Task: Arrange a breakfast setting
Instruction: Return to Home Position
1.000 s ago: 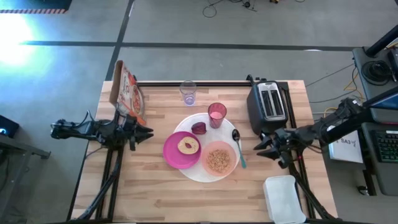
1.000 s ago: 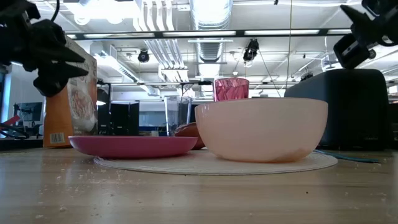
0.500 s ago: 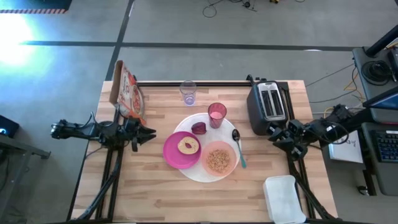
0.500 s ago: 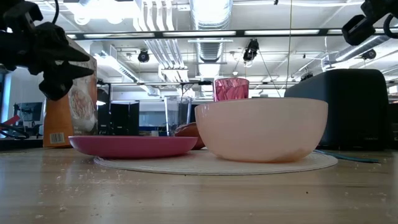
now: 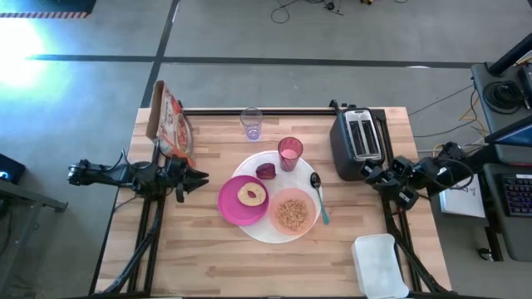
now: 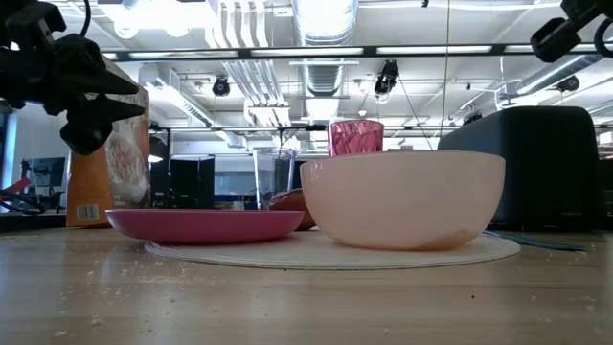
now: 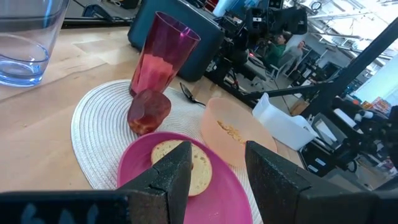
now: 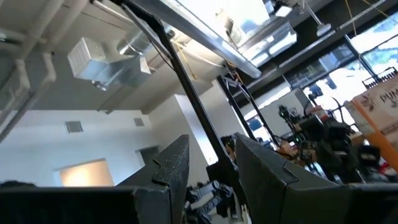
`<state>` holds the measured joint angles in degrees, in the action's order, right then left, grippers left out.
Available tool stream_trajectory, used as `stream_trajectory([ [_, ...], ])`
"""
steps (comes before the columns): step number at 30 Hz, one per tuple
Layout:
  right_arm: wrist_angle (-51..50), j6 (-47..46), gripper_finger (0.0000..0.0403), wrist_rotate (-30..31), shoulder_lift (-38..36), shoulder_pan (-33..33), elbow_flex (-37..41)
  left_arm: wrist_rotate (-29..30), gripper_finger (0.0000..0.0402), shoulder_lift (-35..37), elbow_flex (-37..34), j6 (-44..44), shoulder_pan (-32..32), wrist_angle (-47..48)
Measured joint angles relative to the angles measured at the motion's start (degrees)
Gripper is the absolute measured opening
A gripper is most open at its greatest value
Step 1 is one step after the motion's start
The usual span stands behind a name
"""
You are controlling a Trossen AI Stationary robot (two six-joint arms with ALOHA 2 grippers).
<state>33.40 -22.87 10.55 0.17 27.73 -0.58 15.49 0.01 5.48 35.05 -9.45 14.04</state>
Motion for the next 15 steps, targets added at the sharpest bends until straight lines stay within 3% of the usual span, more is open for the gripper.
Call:
stream_trajectory([
  [15,-0.6,0.0,0.0121,0.0,0.3,0.0,0.0,0.4,0.0134,-0.6,0.0,0.0,0.1,0.1],
])
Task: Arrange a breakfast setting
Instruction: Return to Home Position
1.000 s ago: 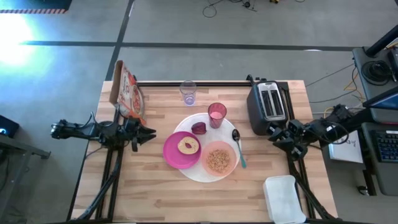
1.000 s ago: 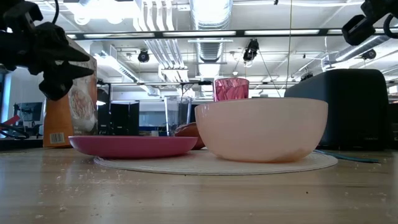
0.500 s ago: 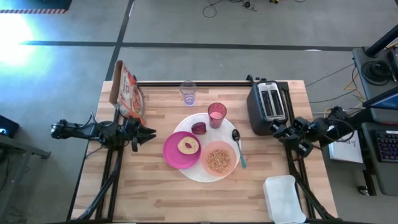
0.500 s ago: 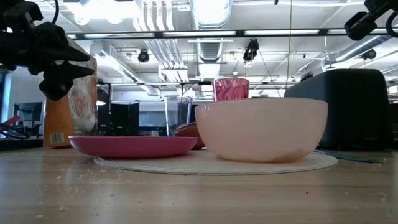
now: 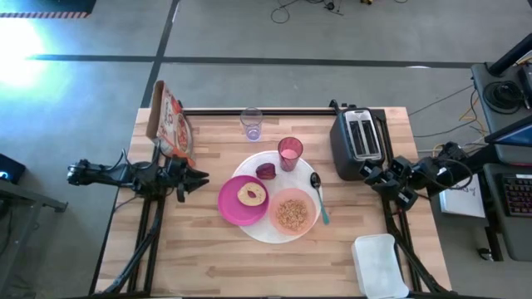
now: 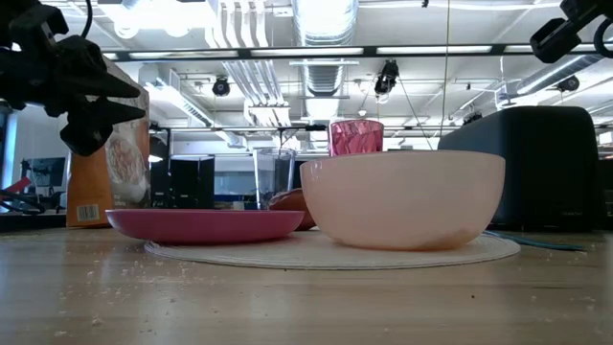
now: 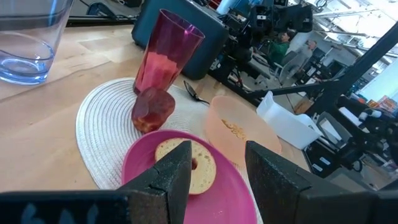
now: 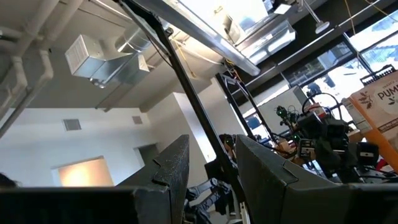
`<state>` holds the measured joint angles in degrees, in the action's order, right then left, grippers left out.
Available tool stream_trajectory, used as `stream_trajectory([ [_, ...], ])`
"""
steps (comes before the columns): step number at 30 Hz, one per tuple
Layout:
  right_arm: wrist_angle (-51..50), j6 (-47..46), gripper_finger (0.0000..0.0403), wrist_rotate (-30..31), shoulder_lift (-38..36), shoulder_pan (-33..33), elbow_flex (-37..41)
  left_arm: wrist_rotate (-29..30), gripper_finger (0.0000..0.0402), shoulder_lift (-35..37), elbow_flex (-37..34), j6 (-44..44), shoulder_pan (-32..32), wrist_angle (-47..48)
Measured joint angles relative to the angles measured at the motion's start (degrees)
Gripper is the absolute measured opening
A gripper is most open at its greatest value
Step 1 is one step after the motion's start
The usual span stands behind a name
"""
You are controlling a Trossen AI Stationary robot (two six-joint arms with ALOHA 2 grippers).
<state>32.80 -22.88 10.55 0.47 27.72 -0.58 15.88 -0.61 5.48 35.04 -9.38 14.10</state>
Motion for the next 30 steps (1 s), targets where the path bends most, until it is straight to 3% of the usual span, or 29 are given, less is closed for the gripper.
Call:
stream_trajectory([
  [30,0.0,0.0,0.0121,0.0,0.5,0.0,0.0,0.1,0.0134,-1.9,0.0,-0.2,0.0,0.0],
])
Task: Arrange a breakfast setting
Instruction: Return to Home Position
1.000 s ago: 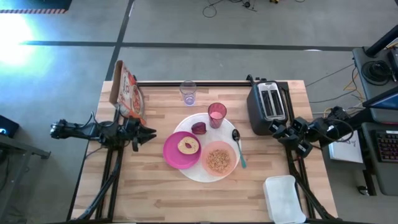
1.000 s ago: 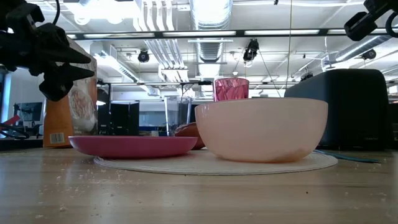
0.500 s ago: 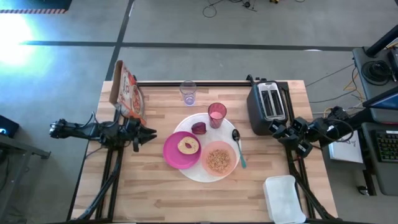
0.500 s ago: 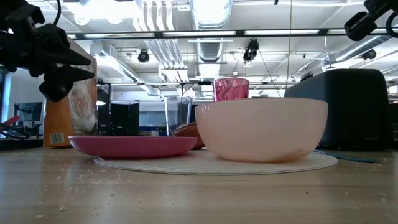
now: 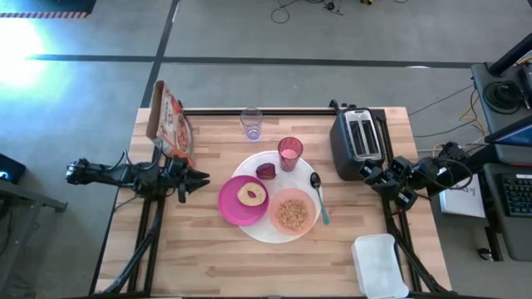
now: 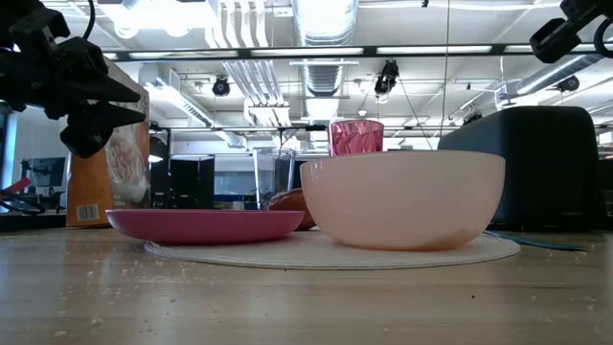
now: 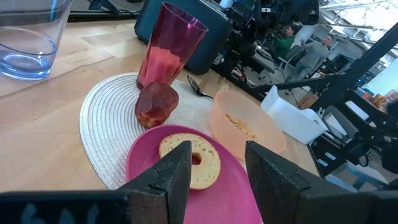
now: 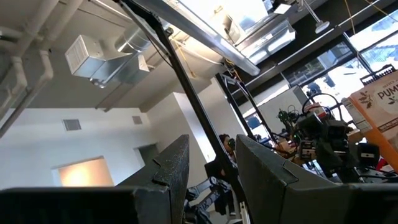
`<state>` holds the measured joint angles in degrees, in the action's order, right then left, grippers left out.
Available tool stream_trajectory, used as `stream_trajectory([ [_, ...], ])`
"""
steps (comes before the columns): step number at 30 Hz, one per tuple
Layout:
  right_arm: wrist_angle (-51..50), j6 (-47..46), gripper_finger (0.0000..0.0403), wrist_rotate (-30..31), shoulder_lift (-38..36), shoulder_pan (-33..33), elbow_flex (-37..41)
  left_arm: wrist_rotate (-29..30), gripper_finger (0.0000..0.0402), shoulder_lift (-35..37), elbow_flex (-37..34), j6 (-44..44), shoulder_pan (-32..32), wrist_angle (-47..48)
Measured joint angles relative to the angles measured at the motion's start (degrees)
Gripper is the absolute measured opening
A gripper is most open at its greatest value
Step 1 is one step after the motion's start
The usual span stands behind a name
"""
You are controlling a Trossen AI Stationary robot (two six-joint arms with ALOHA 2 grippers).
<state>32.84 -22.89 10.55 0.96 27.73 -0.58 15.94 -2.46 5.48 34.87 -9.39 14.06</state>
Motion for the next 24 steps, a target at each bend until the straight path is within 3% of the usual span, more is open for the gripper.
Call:
stream_trajectory([
  [24,0.0,0.0,0.0121,0.0,1.8,0.0,0.0,0.0,0.0134,0.0,0.0,0.0,0.0,0.0],
])
